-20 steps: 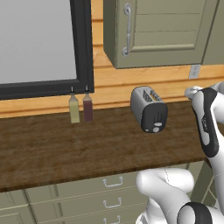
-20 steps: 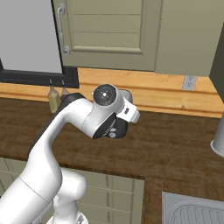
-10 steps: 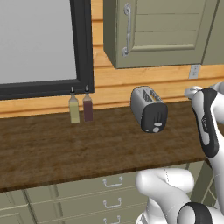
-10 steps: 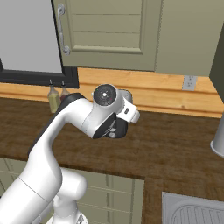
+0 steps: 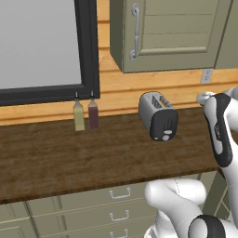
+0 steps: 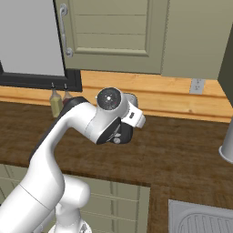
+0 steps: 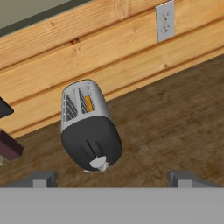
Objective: Start the toaster. Once the lever pops up, take the bread to the plate on the dining counter.
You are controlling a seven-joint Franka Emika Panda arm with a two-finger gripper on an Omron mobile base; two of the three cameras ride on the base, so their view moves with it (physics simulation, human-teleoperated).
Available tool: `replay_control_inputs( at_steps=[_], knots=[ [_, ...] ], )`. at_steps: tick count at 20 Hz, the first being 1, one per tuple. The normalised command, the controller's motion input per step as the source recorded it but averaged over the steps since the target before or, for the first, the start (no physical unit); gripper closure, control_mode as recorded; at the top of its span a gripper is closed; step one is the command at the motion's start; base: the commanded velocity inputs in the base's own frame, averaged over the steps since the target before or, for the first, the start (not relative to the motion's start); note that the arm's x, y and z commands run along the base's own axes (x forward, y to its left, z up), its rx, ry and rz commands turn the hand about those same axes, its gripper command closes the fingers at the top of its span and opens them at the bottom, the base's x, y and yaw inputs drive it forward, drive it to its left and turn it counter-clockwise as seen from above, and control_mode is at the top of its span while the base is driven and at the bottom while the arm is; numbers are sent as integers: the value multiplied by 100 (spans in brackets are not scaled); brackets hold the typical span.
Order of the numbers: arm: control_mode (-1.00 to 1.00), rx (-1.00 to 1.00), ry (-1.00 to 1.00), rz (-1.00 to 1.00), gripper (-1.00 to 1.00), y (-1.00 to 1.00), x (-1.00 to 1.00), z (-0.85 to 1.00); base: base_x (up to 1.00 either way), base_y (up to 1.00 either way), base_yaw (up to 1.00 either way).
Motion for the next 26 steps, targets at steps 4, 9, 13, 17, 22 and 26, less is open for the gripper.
replay_control_inputs(
  at_steps=[4, 9, 13, 17, 22, 26],
  knots=[
    [-100, 0, 0, 0, -100, 0, 0, 0, 0, 0, 0],
    [-100, 0, 0, 0, -100, 0, 0, 0, 0, 0, 0],
    [-100, 0, 0, 0, -100, 0, 0, 0, 0, 0, 0],
    [-100, 0, 0, 0, -100, 0, 0, 0, 0, 0, 0],
    [-100, 0, 0, 0, -100, 0, 0, 0, 0, 0, 0],
    [-100, 0, 0, 0, -100, 0, 0, 0, 0, 0, 0]
  ],
)
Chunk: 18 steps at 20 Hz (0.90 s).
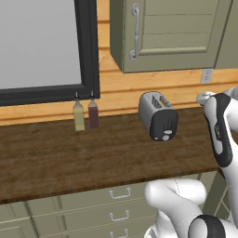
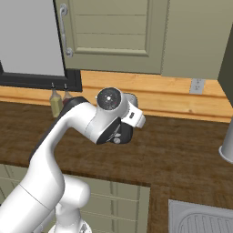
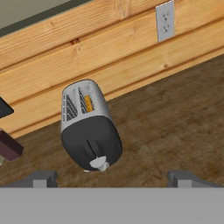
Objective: Start the toaster. Once the lever pops up, take the bread to the plate on the dining counter.
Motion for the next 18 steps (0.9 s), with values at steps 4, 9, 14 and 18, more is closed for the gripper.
replay_control_inputs(
  at_steps=[4, 9, 14, 18],
  knots=[
    [-100, 0, 0, 0, -100, 0, 0, 0, 0, 0, 0],
    [-100, 0, 0, 0, -100, 0, 0, 0, 0, 0, 0],
    [-100, 0, 0, 0, -100, 0, 0, 0, 0, 0, 0],
    [-100, 0, 0, 0, -100, 0, 0, 0, 0, 0, 0]
  ],
)
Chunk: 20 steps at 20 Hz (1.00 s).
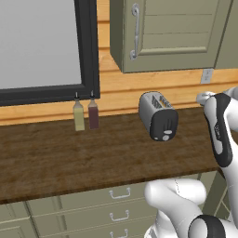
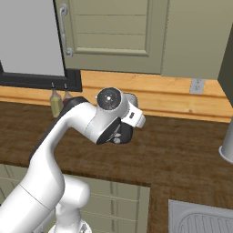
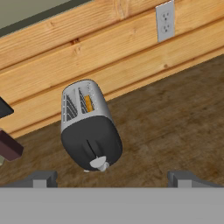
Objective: Start the toaster. Once the lever pops up, take the bread to the plate on the dining counter.
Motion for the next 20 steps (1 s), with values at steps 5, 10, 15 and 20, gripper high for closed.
replay_control_inputs(
  at_steps=[5, 10, 15, 20],
  knots=[
    [-100, 0, 0, 0, -100, 0, 0, 0, 0, 0, 0],
    [-100, 0, 0, 0, -100, 0, 0, 0, 0, 0, 0],
    [-100, 0, 0, 0, -100, 0, 0, 0, 0, 0, 0],
    [-100, 0, 0, 0, -100, 0, 0, 0, 0, 0, 0]
  ],
)
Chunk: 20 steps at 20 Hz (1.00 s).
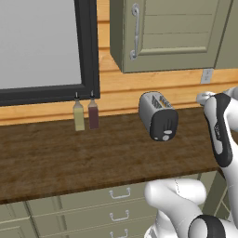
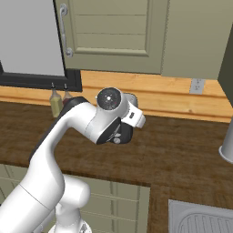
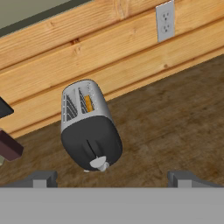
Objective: Start the toaster. Once the lever pops up, take the bread to the plate on the dining counter.
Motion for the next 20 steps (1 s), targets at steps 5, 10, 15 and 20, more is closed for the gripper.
replay_control_inputs(
  at_steps=[5, 10, 15, 20],
  knots=[
    [-100, 0, 0, 0, -100, 0, 0, 0, 0, 0, 0],
    [-100, 0, 0, 0, -100, 0, 0, 0, 0, 0, 0],
    [-100, 0, 0, 0, -100, 0, 0, 0, 0, 0, 0],
    [-100, 0, 0, 0, -100, 0, 0, 0, 0, 0, 0]
  ],
)
